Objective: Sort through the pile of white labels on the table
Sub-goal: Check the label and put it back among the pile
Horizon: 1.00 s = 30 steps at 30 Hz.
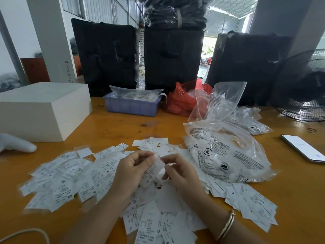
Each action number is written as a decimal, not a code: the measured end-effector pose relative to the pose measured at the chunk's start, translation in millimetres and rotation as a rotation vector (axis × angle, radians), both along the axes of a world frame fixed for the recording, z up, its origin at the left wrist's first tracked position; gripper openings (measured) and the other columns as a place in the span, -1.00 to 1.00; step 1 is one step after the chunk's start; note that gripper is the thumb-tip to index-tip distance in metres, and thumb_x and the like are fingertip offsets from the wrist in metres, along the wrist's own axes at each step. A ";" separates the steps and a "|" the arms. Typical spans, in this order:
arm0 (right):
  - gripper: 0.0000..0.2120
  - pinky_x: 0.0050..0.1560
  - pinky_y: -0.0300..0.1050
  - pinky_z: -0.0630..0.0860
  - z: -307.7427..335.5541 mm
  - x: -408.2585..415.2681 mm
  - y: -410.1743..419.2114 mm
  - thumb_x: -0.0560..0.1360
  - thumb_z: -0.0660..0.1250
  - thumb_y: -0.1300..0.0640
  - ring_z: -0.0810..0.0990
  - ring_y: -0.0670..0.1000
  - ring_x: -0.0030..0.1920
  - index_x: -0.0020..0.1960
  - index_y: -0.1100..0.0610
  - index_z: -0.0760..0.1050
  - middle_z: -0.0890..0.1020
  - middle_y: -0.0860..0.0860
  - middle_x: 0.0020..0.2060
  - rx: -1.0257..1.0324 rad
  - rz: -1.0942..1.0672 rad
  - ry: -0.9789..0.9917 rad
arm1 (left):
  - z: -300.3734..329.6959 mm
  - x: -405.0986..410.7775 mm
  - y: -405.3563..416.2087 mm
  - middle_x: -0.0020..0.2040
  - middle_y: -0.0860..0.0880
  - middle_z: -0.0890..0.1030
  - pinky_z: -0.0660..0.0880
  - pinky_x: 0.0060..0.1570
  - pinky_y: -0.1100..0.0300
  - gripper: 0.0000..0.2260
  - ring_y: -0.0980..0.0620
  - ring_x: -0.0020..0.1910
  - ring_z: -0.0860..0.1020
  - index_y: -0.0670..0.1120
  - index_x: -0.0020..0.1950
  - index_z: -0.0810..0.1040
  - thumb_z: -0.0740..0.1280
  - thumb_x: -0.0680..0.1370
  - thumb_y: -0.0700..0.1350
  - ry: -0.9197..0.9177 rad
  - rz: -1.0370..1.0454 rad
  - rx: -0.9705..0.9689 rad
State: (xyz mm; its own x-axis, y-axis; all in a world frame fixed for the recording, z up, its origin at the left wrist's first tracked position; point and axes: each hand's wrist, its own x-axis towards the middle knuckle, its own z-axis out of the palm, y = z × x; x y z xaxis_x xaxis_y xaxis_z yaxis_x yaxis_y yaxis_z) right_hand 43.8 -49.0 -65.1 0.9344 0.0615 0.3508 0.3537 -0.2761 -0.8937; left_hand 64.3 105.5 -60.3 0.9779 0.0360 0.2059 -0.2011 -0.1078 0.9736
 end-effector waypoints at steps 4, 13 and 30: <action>-0.59 -0.21 -0.35 0.46 -2.3 0.3 4.7 0.50 0.26 0.29 0.56 -0.12 -0.22 -0.07 -0.27 0.48 0.59 -0.28 -0.12 -0.173 0.040 -0.079 | 1.0 -0.3 -0.3 -0.19 0.23 0.67 0.44 -0.29 0.53 -0.95 0.32 -0.19 0.61 0.08 -0.11 0.65 0.42 0.48 -0.07 -0.020 -0.020 0.010; -0.77 -0.19 -0.50 0.42 36.0 24.0 -36.4 0.53 0.24 0.26 0.51 -0.31 -0.17 0.02 -0.06 0.49 0.54 -0.18 -0.12 -0.172 -0.412 -0.338 | 11.5 9.7 25.7 -0.22 0.16 0.68 0.46 -0.43 0.38 -0.94 0.19 -0.32 0.60 0.15 -0.07 0.58 0.39 0.50 -0.02 -0.094 0.288 0.167; -0.77 -0.15 -0.06 0.52 33.0 88.3 -122.9 0.47 0.36 0.20 0.57 0.13 -0.22 -0.05 0.38 0.62 0.66 0.25 -0.08 -0.548 -0.672 0.419 | -4.7 3.1 12.3 0.03 0.17 0.60 0.31 0.13 0.26 -0.84 0.20 0.10 0.48 0.06 0.08 0.62 0.32 0.53 -0.09 -0.568 -0.079 0.997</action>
State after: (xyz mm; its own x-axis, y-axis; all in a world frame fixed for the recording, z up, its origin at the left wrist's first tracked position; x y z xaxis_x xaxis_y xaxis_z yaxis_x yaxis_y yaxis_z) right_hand 132.1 -171.9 -32.0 0.8770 -0.4764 0.0626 -0.3492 -0.7214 -0.5980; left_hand 67.4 117.8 -64.9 0.7273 -0.4482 0.5198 -0.6241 -0.7470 0.2292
